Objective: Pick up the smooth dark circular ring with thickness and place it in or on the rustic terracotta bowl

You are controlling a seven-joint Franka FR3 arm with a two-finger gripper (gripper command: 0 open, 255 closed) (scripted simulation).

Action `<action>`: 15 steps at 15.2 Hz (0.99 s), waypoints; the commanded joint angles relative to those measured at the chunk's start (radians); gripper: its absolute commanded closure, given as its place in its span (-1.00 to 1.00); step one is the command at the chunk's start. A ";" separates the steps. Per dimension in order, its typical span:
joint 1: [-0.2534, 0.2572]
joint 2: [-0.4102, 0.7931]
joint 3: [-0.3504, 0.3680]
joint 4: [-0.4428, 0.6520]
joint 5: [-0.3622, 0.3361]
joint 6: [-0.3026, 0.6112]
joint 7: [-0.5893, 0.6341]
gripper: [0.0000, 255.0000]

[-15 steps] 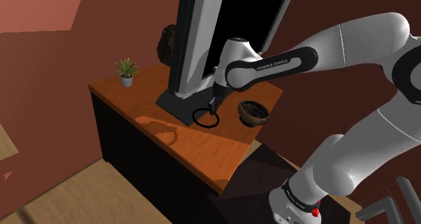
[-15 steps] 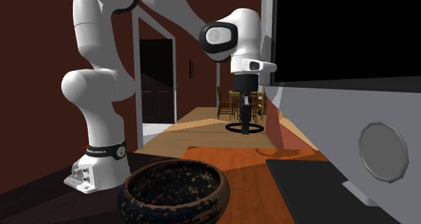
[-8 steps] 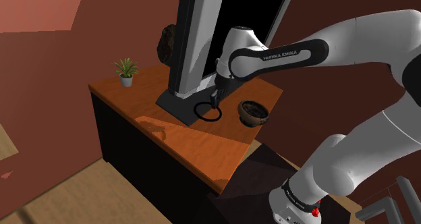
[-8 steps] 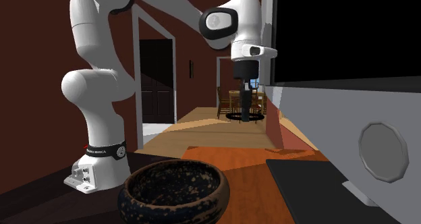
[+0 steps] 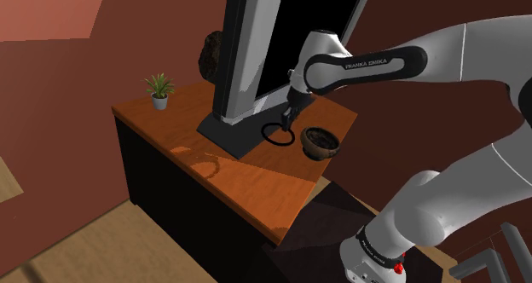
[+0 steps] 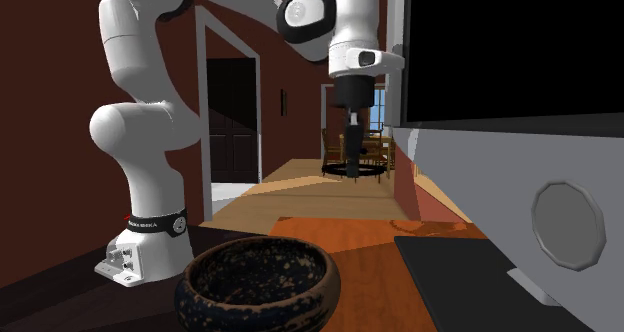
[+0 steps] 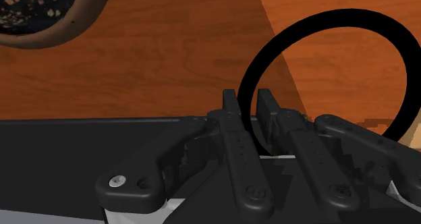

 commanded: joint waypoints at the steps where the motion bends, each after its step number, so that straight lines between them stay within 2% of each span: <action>1: -0.024 -0.017 -0.035 -0.023 -0.010 0.007 -0.055 1.00; 8: -0.105 -0.039 -0.155 -0.038 -0.048 0.006 -0.230 1.00; 15: -0.181 -0.005 -0.276 0.006 -0.074 0.005 -0.410 1.00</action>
